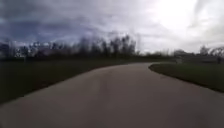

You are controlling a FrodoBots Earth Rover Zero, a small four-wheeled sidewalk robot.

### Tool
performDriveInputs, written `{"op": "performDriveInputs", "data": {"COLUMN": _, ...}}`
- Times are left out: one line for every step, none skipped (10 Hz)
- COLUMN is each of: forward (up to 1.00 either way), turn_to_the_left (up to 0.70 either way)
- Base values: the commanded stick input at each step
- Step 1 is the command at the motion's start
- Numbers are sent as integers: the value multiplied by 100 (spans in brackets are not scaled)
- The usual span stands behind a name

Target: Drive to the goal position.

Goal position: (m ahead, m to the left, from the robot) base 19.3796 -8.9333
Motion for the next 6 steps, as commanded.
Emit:
{"op": "performDriveInputs", "data": {"forward": 100, "turn_to_the_left": 0}}
{"op": "performDriveInputs", "data": {"forward": 100, "turn_to_the_left": 0}}
{"op": "performDriveInputs", "data": {"forward": 100, "turn_to_the_left": 0}}
{"op": "performDriveInputs", "data": {"forward": 100, "turn_to_the_left": 0}}
{"op": "performDriveInputs", "data": {"forward": 100, "turn_to_the_left": 0}}
{"op": "performDriveInputs", "data": {"forward": 100, "turn_to_the_left": 0}}
